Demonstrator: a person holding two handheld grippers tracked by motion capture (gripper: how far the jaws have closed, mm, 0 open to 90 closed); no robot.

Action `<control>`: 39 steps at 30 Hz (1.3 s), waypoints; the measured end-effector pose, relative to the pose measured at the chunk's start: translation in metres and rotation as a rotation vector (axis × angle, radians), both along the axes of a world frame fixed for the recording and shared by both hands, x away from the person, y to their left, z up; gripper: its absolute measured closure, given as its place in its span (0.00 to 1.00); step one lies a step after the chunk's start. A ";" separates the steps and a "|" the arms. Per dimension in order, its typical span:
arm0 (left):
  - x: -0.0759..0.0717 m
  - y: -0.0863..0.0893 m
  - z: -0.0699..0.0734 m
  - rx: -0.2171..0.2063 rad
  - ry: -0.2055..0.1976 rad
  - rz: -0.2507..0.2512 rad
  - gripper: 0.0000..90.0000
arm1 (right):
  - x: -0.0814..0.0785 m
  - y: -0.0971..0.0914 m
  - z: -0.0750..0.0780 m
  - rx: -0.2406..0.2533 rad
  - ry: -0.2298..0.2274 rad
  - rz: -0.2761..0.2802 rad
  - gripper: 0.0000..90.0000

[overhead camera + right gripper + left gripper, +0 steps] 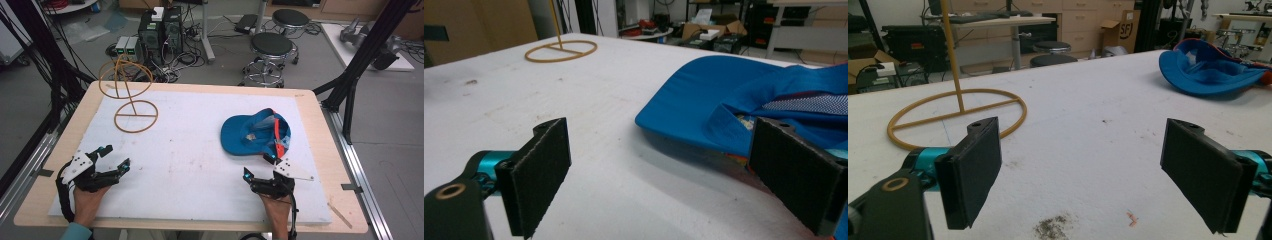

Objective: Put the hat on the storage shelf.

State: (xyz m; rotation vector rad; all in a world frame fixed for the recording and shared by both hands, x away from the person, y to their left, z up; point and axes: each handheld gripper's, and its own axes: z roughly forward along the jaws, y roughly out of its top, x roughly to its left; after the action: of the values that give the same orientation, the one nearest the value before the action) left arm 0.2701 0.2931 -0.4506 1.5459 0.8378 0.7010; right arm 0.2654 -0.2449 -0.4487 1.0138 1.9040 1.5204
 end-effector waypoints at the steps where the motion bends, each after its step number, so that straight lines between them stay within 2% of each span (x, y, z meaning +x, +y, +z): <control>1: 0.000 0.000 0.000 0.000 0.000 0.000 0.19 | 0.000 0.000 0.000 0.002 0.004 0.000 0.10; 5: 0.000 0.000 0.000 0.000 0.000 0.000 0.19 | 0.001 -0.001 0.000 0.012 0.016 0.001 0.10; 6: 0.000 0.000 0.000 -0.001 0.001 -0.001 0.19 | 0.002 -0.002 0.001 0.036 0.019 0.002 0.10; 11: 0.000 0.000 0.000 -0.005 0.001 0.001 0.19 | 0.005 -0.005 0.004 0.058 0.020 -0.009 0.10; 12: 0.000 0.000 0.000 -0.005 0.002 0.000 0.19 | 0.008 -0.007 0.008 0.062 0.039 -0.008 0.10; 13: 0.000 0.000 0.000 -0.005 0.002 0.000 0.19 | 0.008 -0.007 0.008 0.062 0.039 -0.008 0.10; 16: 0.000 0.000 0.000 -0.005 0.002 0.001 0.19 | 0.015 -0.008 0.020 0.018 0.026 -0.018 0.10; 17: 0.000 0.000 0.000 -0.005 0.001 0.001 0.19 | 0.015 -0.008 0.020 0.018 0.026 -0.018 0.10; 19: 0.000 0.000 0.000 -0.002 0.001 0.000 0.19 | 0.022 -0.010 0.033 -0.011 0.037 -0.030 0.10; 20: 0.000 0.000 0.000 0.000 0.001 0.000 0.19 | 0.024 -0.011 0.036 -0.022 0.024 -0.038 0.10; 23: 0.000 0.000 0.000 -0.005 0.002 0.000 0.19 | 0.032 -0.013 0.047 -0.073 -0.004 -0.101 0.10; 29: 0.000 0.000 0.000 -0.004 0.001 0.002 0.19 | 0.050 -0.025 0.061 -0.068 0.050 -0.135 0.10; 34: 0.000 0.000 0.000 -0.003 0.001 0.001 0.19 | 0.061 -0.035 0.068 -0.055 0.054 -0.149 0.10; 35: 0.000 0.000 0.000 -0.002 0.000 -0.002 0.19 | 0.067 -0.040 0.071 -0.056 0.073 -0.165 0.10; 37: 0.000 0.000 0.000 0.000 -0.001 -0.002 0.19 | 0.073 -0.045 0.075 -0.044 0.082 -0.168 0.10; 39: 0.000 0.000 0.000 0.002 -0.002 -0.004 0.19 | 0.080 -0.049 0.078 -0.057 0.098 -0.174 0.10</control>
State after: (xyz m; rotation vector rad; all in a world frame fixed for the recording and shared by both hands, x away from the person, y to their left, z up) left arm 0.2699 0.2926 -0.4507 1.5483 0.8320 0.7009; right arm 0.3452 -0.2937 -0.3704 1.2141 1.8601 1.3331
